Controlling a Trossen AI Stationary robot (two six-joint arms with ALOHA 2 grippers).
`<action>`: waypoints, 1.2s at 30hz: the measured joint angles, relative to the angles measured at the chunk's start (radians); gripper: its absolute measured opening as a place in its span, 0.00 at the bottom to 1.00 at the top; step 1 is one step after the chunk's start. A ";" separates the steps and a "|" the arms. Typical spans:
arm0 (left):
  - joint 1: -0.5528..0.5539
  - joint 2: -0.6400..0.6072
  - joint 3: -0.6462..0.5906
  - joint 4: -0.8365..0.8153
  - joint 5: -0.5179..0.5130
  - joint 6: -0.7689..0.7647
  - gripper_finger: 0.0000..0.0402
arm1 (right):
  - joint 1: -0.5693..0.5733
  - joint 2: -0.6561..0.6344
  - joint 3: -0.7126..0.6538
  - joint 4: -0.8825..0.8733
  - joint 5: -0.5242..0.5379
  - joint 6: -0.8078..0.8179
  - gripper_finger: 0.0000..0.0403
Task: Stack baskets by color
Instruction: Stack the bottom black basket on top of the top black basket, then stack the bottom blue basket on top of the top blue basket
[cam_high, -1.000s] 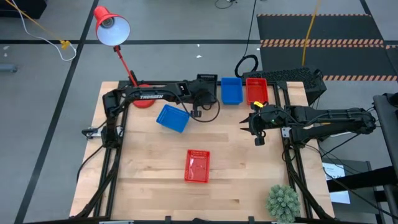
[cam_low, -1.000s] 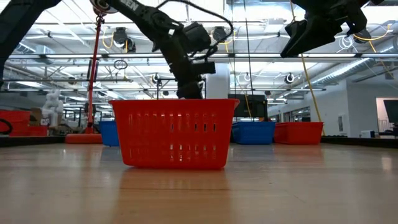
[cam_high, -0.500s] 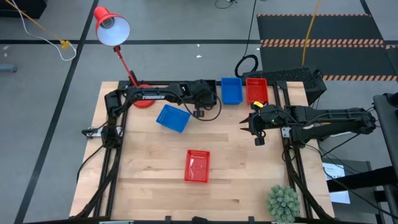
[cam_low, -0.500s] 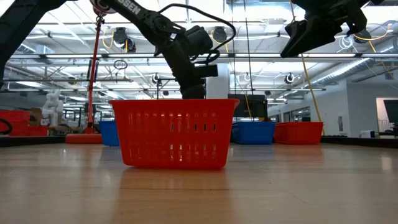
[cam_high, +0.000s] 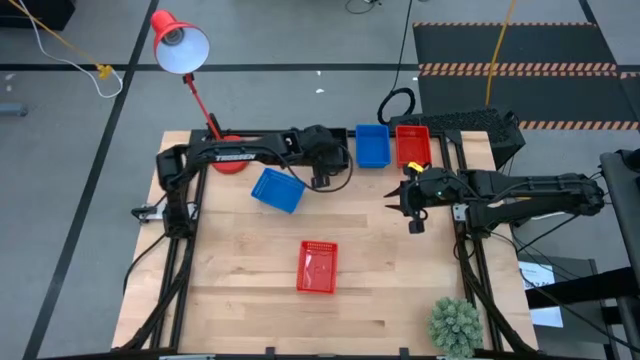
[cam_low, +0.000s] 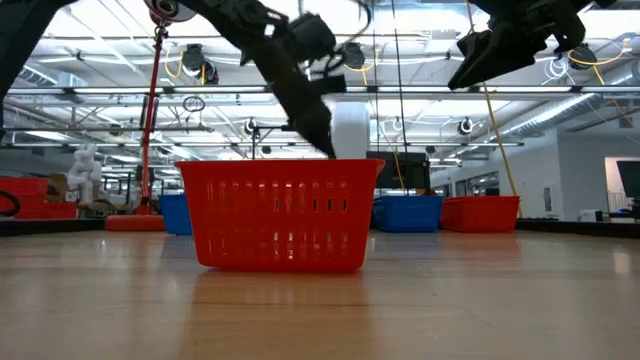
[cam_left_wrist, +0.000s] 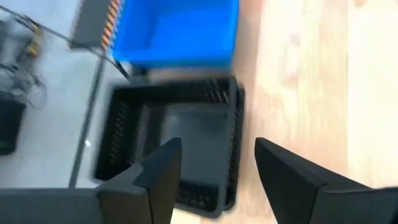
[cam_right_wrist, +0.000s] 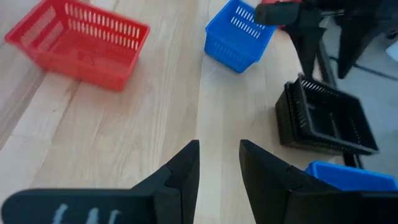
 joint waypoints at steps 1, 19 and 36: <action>-0.004 -0.017 0.001 0.004 0.000 -0.010 0.52 | 0.000 0.000 -0.005 0.018 0.000 0.002 0.27; 0.012 -0.058 -0.256 0.316 0.048 -0.097 0.04 | 0.000 0.000 -0.077 0.150 0.000 -0.050 0.27; 0.042 -0.058 -0.350 0.395 0.064 -0.110 0.04 | 0.000 0.000 -0.076 0.157 0.000 -0.061 0.27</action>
